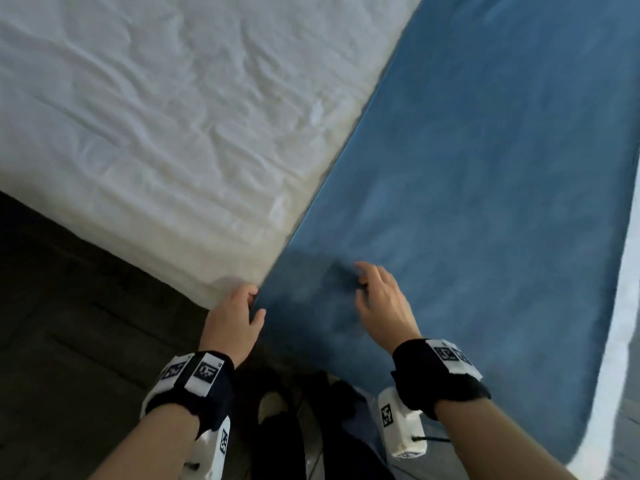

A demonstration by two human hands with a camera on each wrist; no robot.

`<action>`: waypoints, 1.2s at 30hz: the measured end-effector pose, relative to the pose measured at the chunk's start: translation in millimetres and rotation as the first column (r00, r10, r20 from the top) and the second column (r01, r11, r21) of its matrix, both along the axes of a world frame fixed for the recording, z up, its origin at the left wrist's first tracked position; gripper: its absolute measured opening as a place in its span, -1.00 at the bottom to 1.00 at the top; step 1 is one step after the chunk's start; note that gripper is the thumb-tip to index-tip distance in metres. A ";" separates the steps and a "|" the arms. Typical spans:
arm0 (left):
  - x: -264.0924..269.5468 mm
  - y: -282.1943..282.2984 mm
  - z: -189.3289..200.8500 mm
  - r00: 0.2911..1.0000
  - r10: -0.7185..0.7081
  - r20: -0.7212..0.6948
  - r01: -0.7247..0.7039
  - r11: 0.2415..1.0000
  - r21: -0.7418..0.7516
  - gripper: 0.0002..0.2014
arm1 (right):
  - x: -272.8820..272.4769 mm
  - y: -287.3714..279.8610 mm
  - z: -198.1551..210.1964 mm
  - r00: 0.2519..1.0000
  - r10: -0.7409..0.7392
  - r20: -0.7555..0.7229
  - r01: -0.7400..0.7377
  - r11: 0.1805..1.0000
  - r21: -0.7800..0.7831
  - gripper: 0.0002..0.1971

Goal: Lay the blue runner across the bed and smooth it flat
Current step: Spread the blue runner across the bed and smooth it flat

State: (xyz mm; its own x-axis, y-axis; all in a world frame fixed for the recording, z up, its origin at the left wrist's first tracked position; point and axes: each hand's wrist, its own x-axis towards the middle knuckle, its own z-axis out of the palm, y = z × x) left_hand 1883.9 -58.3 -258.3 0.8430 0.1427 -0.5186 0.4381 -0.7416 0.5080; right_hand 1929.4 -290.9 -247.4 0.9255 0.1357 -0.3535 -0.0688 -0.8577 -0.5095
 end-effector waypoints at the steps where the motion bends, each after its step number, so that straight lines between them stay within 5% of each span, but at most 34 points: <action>1: 2.5 -5.2 1.5 1.000 -0.014 0.026 0.014 1.000 -0.007 -0.73 | -8.5 -20.0 0.0 0.998 -0.063 0.015 0.063 0.997 -0.039 -0.57; 7: 20.9 -33.7 -3.4 0.996 0.055 0.064 -0.056 0.998 0.020 -0.63 | -61.6 -138.7 -0.3 0.903 -0.423 0.080 0.430 0.871 -0.238 -0.57; 13: 32.4 -51.2 -8.0 0.989 0.141 0.042 -0.143 0.988 0.053 -0.62 | -121.7 -228.6 -3.6 0.637 -0.768 0.073 0.750 0.595 -0.289 -0.41; 21: 39.3 -64.2 -7.7 0.993 0.115 0.012 -0.116 0.980 0.159 -0.67 | -153.2 -283.7 -5.4 0.426 -0.903 0.066 0.892 0.406 -0.199 -0.29; 25: 41.3 -66.3 -10.1 0.994 0.109 0.001 -0.106 0.968 0.226 -0.65 | -155.4 -316.9 -13.1 0.334 -0.941 -0.052 0.936 0.338 -0.097 -0.50; 28: 38.6 -61.5 -13.4 0.997 0.077 -0.002 -0.074 0.958 0.276 -0.70 | -163.3 -332.8 -17.9 0.378 -0.919 -0.114 0.919 0.387 -0.071 -0.73; 36: 34.5 -38.3 -9.1 1.000 0.014 -0.002 -0.013 0.949 0.314 -0.76 | -200.1 -317.3 -20.7 0.413 -0.910 0.030 0.911 0.412 -0.036 -0.76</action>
